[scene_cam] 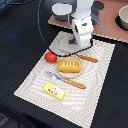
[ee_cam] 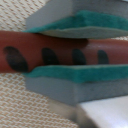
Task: Interact with the objects in diverse but meaningful ways.
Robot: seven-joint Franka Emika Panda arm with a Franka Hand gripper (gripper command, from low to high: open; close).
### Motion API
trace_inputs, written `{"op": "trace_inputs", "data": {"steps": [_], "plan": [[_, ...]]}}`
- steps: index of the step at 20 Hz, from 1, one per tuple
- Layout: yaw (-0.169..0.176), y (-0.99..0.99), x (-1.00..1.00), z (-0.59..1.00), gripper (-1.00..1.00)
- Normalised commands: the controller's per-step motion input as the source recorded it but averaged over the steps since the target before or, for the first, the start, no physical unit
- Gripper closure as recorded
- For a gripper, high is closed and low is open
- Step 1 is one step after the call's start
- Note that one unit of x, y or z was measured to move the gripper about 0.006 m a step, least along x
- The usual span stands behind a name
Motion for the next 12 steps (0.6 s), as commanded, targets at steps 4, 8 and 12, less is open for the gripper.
{"op": "trace_inputs", "data": {"steps": [4,8,12], "plan": [[-0.035,0.07,0.07,1.00,1.00],[-0.050,0.04,0.10,1.00,1.00],[-0.052,0.03,0.03,0.96,1.00]]}}
